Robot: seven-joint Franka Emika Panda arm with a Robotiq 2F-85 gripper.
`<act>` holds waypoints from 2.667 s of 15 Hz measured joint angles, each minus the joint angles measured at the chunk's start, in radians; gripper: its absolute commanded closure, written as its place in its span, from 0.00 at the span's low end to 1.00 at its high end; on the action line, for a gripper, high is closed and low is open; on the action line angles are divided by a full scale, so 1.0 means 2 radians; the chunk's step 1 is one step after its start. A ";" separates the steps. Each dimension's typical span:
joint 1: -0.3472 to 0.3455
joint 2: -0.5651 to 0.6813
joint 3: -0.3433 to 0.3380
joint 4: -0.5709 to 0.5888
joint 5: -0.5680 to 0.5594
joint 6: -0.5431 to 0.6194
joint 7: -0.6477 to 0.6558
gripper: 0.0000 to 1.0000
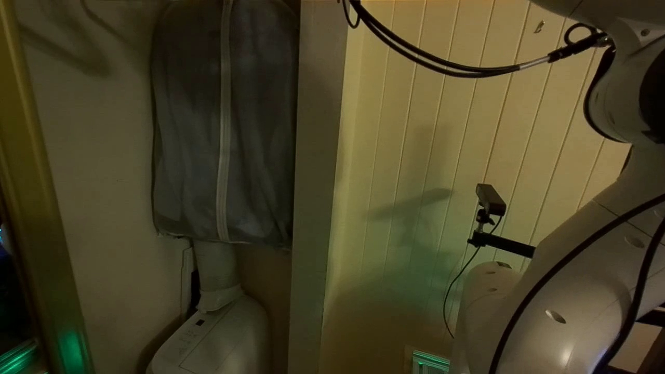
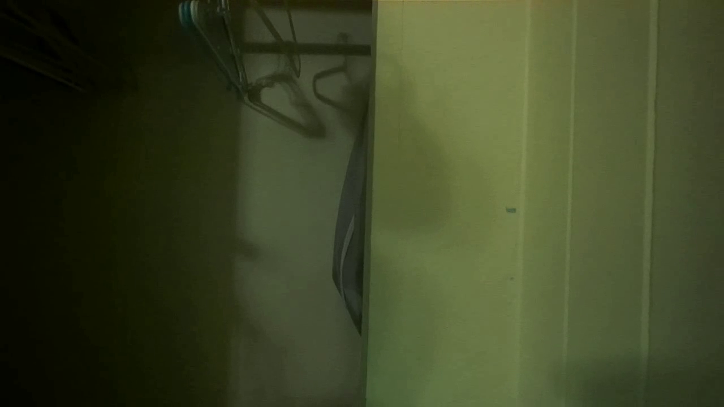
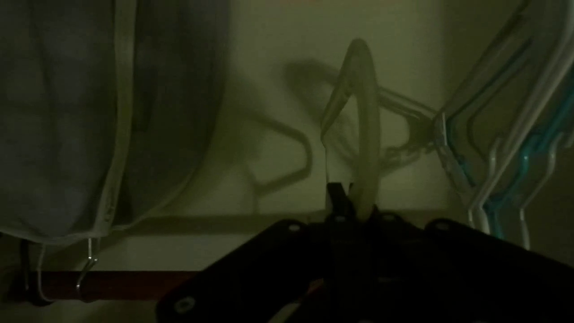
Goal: Remove one white hanger from the rail then hang it back on the rail.
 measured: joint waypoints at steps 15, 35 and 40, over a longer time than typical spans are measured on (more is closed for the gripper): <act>-0.021 -0.105 -0.001 -0.221 -0.024 -0.030 -0.001 0.98; -0.056 -0.024 0.053 -0.421 -0.084 0.086 0.045 0.98; -0.016 0.031 0.020 -0.455 -0.041 0.100 0.027 0.94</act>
